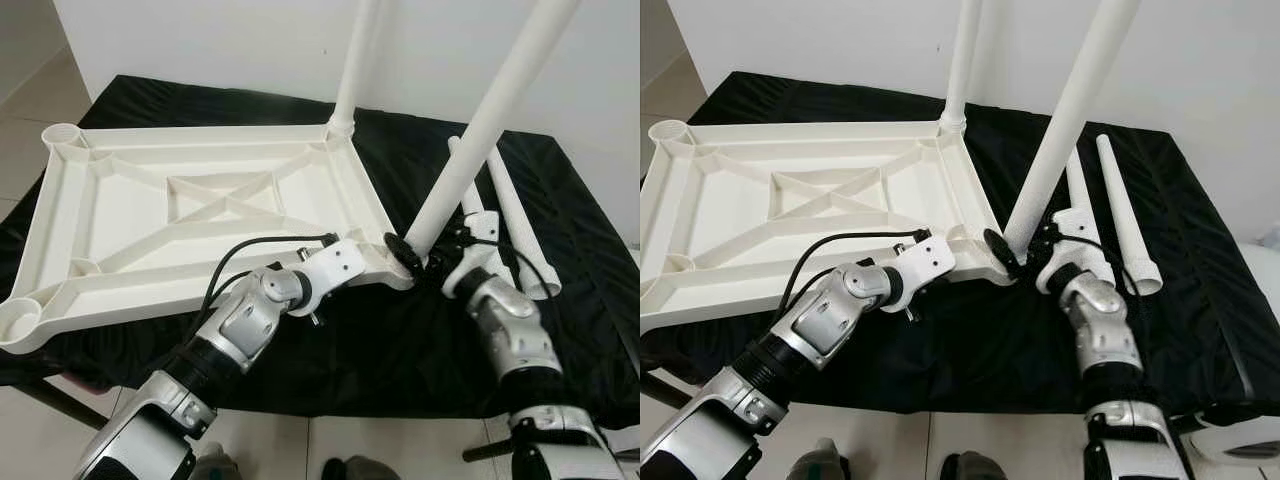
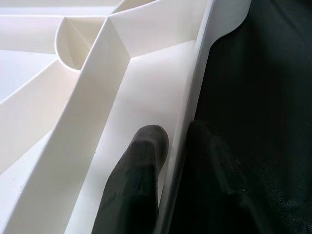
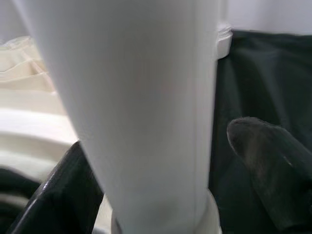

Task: Building children table

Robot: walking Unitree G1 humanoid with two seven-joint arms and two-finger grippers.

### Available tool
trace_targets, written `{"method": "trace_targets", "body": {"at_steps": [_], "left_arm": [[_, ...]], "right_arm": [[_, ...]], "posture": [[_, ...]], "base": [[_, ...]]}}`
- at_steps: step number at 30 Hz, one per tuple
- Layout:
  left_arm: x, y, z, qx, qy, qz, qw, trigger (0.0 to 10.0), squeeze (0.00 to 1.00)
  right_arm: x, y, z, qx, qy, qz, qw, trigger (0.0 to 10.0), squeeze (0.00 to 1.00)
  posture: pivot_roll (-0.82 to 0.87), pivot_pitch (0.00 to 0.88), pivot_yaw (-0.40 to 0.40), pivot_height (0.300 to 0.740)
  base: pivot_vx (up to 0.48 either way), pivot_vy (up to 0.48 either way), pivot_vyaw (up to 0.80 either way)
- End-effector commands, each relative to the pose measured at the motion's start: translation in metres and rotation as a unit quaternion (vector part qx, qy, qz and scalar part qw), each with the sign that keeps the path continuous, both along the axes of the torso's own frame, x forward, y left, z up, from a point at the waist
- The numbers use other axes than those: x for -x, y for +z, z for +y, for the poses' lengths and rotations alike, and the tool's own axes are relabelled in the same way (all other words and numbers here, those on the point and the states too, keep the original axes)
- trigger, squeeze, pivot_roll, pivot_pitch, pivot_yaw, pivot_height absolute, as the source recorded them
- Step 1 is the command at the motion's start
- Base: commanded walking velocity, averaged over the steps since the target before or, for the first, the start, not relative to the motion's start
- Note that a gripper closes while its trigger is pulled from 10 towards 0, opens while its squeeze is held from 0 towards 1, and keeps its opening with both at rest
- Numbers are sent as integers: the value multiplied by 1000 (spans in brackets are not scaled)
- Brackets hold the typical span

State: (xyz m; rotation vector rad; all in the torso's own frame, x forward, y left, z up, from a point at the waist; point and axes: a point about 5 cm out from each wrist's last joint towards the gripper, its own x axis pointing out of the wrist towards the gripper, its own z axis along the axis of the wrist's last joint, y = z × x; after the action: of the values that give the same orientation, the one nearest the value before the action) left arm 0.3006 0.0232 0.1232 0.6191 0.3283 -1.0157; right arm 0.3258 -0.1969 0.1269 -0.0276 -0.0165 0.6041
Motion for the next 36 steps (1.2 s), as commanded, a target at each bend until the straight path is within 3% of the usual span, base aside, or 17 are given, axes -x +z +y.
{"method": "trace_targets", "body": {"at_steps": [1,12,13,14,15,25,26,36], "left_arm": [[7,1,-11,0,-40,4,999,10000,0],[6,2,-10,0,-39,3,999,10000,0],[5,2,-10,0,-39,3,999,10000,0],[5,2,-10,0,-38,2,999,10000,0],[5,3,-10,-1,-38,2,999,10000,0],[6,3,-9,-1,-38,2,999,10000,0],[6,3,-9,-1,-38,3,999,10000,0],[6,3,-10,1,-38,3,999,10000,0]], "right_arm": [[0,-1,-3,8,8,4,1000,10000,0],[-8,1,-7,19,36,-1,999,10000,0],[-10,1,-7,20,38,-1,999,3804,0],[-11,2,-8,20,38,-2,999,2627,0],[-11,2,-8,21,37,-3,999,0,0],[-12,-1,-9,19,39,2,999,0,0],[-11,-2,-8,20,38,3,999,10000,0],[-11,-2,0,-1,32,-5,999,10000,0]], "posture": [[39,0,-73,740],[45,0,-75,740],[46,0,-75,740],[46,0,-74,740],[46,0,-74,740],[49,0,-72,740],[48,0,-73,740],[46,0,-79,740]], "base": [[0,0,0],[0,0,0],[0,0,0],[0,0,0],[0,0,0],[0,0,0],[0,0,0],[0,0,0]]}}
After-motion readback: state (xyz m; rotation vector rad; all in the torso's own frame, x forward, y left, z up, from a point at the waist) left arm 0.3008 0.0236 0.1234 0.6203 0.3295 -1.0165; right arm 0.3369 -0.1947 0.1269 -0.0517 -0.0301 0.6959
